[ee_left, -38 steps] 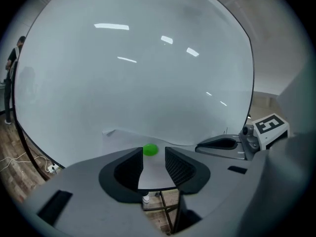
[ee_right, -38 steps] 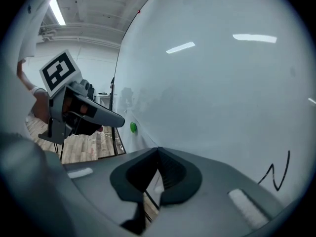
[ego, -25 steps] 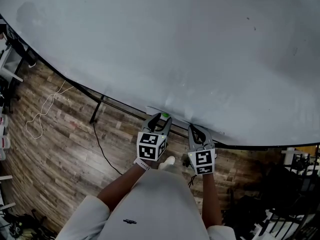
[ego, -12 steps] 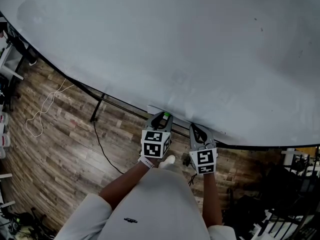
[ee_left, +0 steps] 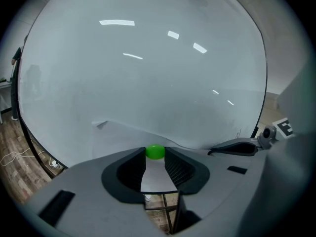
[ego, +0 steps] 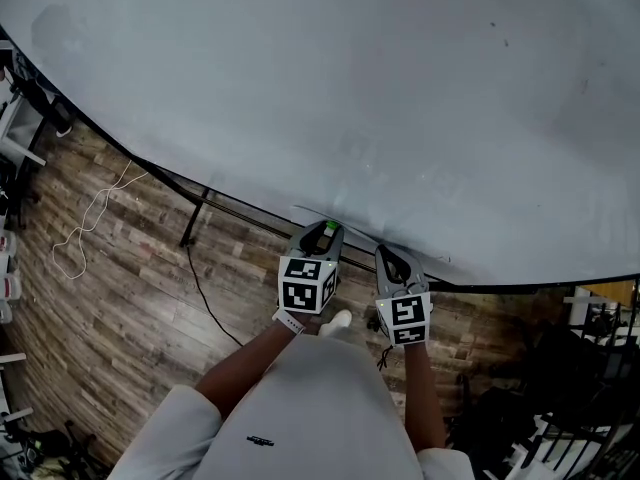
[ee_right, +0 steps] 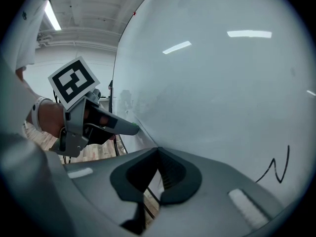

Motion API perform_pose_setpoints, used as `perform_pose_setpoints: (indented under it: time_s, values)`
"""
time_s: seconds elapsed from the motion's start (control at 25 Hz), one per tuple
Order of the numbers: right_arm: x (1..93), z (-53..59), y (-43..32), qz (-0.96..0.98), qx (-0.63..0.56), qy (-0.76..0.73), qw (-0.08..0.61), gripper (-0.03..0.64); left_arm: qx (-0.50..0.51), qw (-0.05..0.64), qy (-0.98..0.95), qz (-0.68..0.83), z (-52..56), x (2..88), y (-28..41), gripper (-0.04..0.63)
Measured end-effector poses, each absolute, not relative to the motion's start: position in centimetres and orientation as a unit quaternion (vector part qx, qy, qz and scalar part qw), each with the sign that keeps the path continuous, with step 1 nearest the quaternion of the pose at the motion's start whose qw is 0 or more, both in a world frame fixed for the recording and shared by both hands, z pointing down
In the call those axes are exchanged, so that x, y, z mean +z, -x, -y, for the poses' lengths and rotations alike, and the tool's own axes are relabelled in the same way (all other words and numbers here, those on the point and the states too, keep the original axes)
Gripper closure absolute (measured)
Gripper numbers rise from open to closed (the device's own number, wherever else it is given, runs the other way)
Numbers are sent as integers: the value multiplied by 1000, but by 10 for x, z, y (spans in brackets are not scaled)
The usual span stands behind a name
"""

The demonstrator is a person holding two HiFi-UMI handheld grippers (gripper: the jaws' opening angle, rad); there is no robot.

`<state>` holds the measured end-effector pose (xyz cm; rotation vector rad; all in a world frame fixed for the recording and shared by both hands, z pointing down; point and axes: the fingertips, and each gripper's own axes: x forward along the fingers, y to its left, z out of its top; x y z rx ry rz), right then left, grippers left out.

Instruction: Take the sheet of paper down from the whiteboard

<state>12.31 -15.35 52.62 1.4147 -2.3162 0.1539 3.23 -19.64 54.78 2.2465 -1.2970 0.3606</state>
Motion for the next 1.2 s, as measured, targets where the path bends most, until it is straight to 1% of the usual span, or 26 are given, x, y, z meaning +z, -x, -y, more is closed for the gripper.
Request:
perform_pose_setpoints:
  time_s: [0.24, 0.44, 0.72, 0.96, 1.2]
  values:
    - [526, 144, -115, 835, 55, -509, 199, 606, 127, 259, -832, 474, 178, 543, -19, 474]
    - [518, 126, -112, 830, 74, -521, 185, 606, 128, 246, -843, 460, 158, 534, -4, 474]
    - [497, 102, -117, 805, 83, -569, 146, 606, 108, 206, -865, 445, 140, 505, 14, 472]
    - [469, 87, -140, 772, 90, -623, 92, 606, 85, 170, -886, 424, 134, 480, 21, 474]
    - [435, 69, -163, 745, 82, -660, 53, 606, 62, 135, -895, 420, 127, 443, 30, 474]
